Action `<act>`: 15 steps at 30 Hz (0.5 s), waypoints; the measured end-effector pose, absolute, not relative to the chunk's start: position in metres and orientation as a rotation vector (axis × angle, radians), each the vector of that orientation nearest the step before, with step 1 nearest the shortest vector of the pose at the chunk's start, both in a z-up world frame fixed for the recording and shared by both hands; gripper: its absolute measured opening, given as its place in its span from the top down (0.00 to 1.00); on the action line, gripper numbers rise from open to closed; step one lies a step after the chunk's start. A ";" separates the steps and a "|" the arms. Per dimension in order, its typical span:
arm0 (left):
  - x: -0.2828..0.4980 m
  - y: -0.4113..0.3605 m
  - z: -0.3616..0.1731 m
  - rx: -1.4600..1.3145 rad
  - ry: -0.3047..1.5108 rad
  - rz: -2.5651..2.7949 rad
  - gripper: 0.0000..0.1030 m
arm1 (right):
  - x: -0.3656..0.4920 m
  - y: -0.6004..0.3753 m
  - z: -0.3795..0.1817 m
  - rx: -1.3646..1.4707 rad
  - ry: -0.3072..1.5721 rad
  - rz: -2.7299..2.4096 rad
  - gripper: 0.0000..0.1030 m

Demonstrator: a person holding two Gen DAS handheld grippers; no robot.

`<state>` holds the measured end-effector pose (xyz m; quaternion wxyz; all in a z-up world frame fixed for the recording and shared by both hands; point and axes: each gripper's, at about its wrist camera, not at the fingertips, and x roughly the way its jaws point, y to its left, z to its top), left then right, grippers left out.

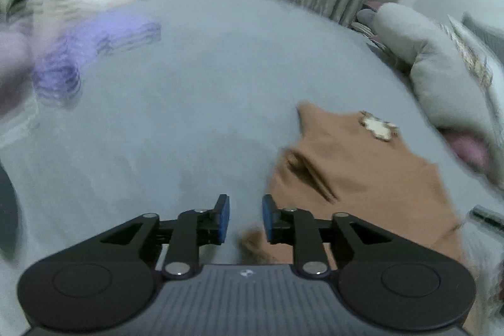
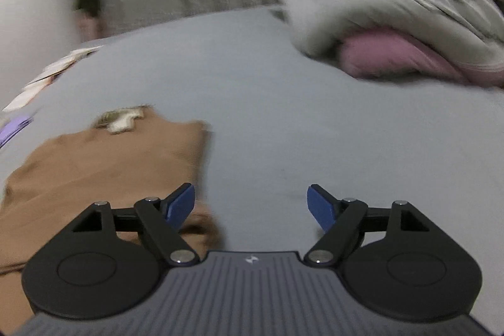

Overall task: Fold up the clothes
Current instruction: 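Grasp the folded top's edge with the right gripper and fold it over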

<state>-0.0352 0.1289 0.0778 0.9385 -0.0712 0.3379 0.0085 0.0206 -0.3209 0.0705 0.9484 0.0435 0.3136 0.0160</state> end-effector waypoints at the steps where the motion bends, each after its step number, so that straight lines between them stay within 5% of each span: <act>1: -0.033 0.129 0.076 -0.141 0.684 -0.004 0.68 | 0.022 -0.318 0.069 0.085 0.639 0.046 0.23; 7: 0.001 0.131 0.066 -0.113 0.642 -0.112 0.66 | 0.028 -0.344 0.048 0.337 0.640 0.072 0.23; 11: 0.033 0.149 0.058 -0.271 0.657 -0.264 0.50 | 0.032 -0.366 0.040 0.517 0.582 0.122 0.23; 15: 0.064 0.152 0.041 -0.346 0.717 -0.397 0.49 | 0.044 -0.360 0.029 0.520 0.594 0.218 0.23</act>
